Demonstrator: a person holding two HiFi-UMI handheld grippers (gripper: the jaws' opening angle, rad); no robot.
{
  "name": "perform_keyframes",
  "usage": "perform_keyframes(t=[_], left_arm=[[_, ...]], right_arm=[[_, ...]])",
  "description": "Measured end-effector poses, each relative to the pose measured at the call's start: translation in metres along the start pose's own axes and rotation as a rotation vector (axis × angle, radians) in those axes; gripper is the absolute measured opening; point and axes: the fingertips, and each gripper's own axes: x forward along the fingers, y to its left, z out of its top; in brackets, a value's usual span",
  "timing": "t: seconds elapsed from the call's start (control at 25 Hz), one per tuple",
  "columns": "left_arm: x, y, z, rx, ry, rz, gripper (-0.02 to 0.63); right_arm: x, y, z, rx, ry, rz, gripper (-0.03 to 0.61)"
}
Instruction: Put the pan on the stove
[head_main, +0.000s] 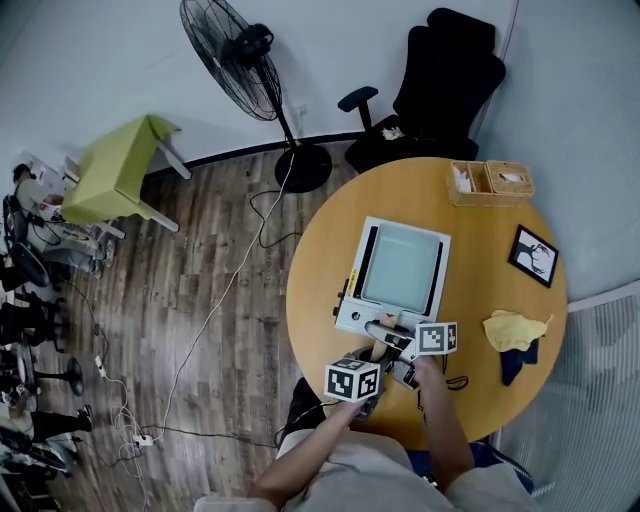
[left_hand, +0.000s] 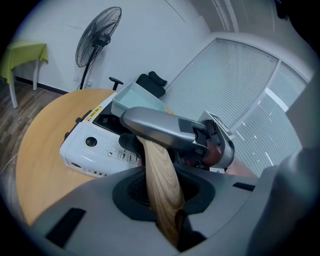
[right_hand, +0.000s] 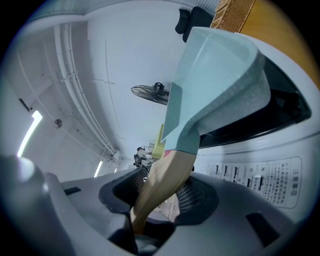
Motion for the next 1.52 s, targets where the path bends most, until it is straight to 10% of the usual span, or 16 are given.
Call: perform_keyframes(t=[1.52], left_arm=[[0.016, 0.012, 0.000, -0.043, 0.023, 0.020, 0.084]], right_arm=[[0.003, -0.019, 0.006, 0.083, -0.004, 0.024, 0.207]])
